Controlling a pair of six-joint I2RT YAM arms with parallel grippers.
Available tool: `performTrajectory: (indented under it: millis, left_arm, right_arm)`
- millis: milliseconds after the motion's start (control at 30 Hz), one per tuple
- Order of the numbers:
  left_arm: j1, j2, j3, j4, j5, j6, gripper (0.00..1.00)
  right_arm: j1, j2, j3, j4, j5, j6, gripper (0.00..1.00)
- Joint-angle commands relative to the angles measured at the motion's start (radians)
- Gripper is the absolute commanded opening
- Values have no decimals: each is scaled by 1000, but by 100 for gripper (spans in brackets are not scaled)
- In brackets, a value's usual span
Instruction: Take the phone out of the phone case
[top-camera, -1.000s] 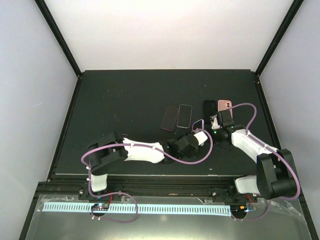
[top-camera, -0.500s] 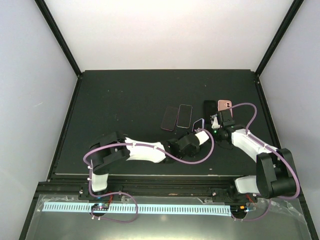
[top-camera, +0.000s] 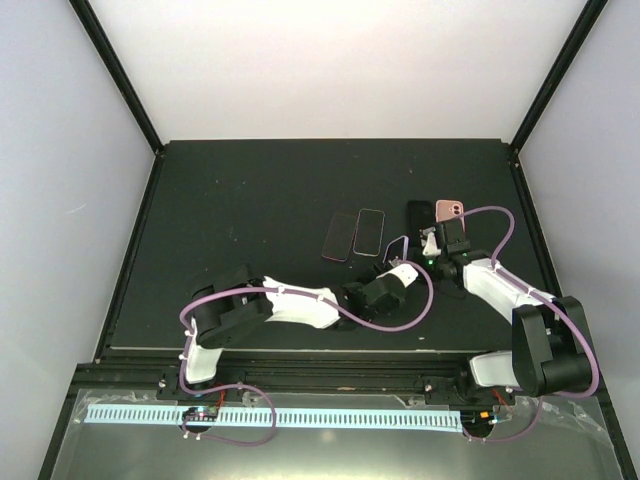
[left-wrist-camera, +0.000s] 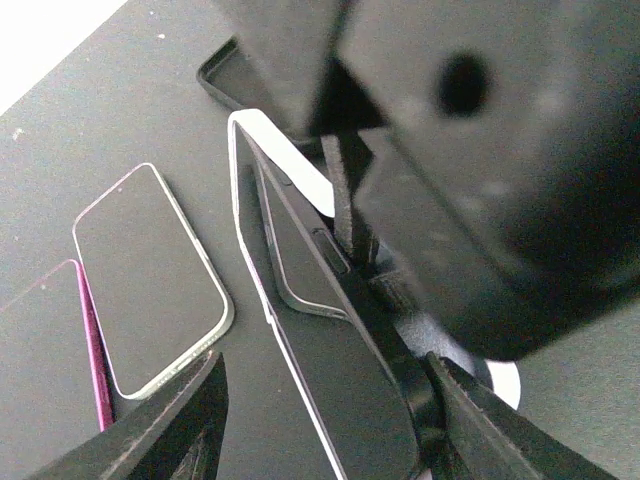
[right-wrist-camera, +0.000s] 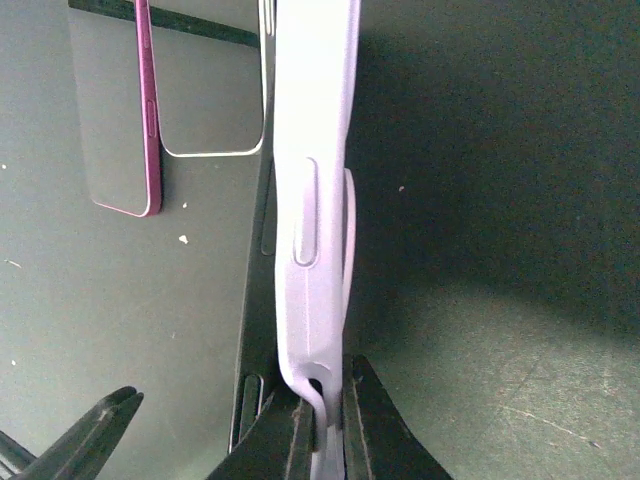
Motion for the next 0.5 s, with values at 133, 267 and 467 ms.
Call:
performTrajectory:
  millis: [133, 267, 467]
  left_arm:
    - [11, 28, 22, -37, -169, 40, 34]
    - [6, -2, 22, -27, -176, 47, 20]
    - [5, -47, 15, -9, -175, 24, 2]
  right_arm:
    - [-9, -41, -5, 23, -90, 19, 1]
    - [-13, -40, -6, 29, -86, 14, 1]
    - [-13, -20, 19, 5, -23, -13, 1]
